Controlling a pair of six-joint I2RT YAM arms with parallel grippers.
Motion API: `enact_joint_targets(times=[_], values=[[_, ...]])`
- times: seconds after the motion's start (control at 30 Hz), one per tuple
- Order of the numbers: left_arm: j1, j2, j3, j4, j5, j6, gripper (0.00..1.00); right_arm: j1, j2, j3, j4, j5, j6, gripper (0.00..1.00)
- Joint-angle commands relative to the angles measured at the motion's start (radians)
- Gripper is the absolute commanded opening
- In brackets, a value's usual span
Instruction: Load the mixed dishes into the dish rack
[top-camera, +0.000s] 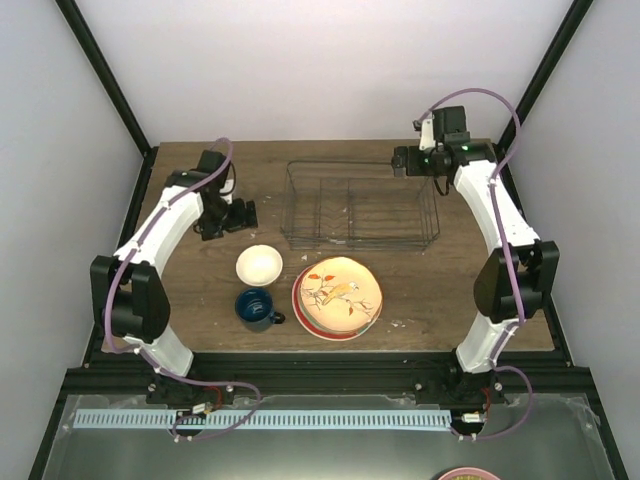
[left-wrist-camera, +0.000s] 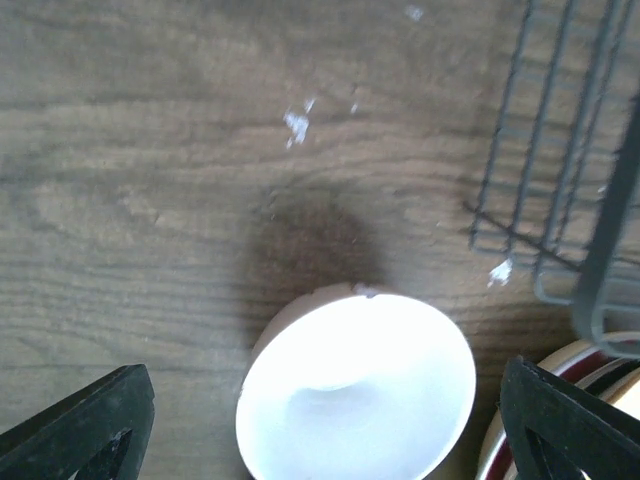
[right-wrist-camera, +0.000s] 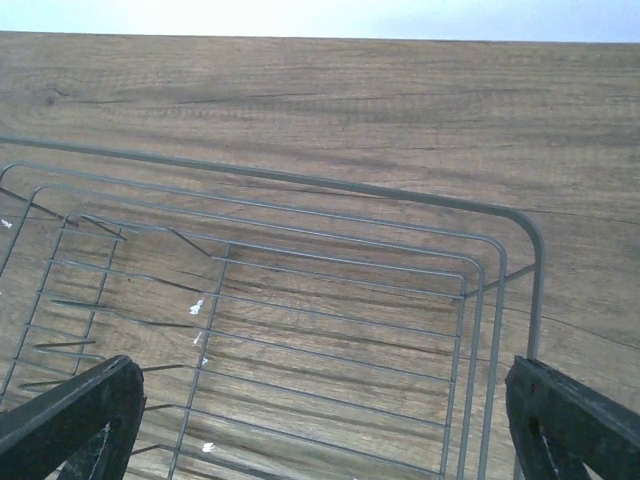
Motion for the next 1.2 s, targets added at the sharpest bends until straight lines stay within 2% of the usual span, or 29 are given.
enact_joint_targets(times=[0.0, 0.3, 0.73, 0.8, 1.0, 1.17], values=[[-0.004, -0.036, -0.082, -0.035, -0.023, 0.009, 0.96, 0.025, 0.045, 0.066, -0.013, 0.003, -0.017, 1.0], [-0.005, -0.037, -0.251, 0.058, -0.064, -0.017, 0.96, 0.046, 0.065, 0.073, -0.013, 0.003, -0.019, 1.0], [-0.02, 0.1, -0.319, 0.2, -0.018, 0.013, 0.82, 0.051, 0.034, 0.04, -0.034, 0.065, 0.002, 1.0], [-0.025, 0.106, -0.314, 0.208, -0.015, 0.016, 0.73, 0.051, 0.03, 0.035, -0.037, 0.071, 0.004, 1.0], [-0.03, 0.109, -0.307, 0.206, -0.007, 0.025, 0.27, 0.053, 0.031, 0.033, -0.035, 0.075, 0.006, 1.0], [-0.031, 0.091, -0.305, 0.185, -0.014, 0.032, 0.02, 0.053, 0.042, 0.041, -0.033, 0.071, 0.005, 1.0]])
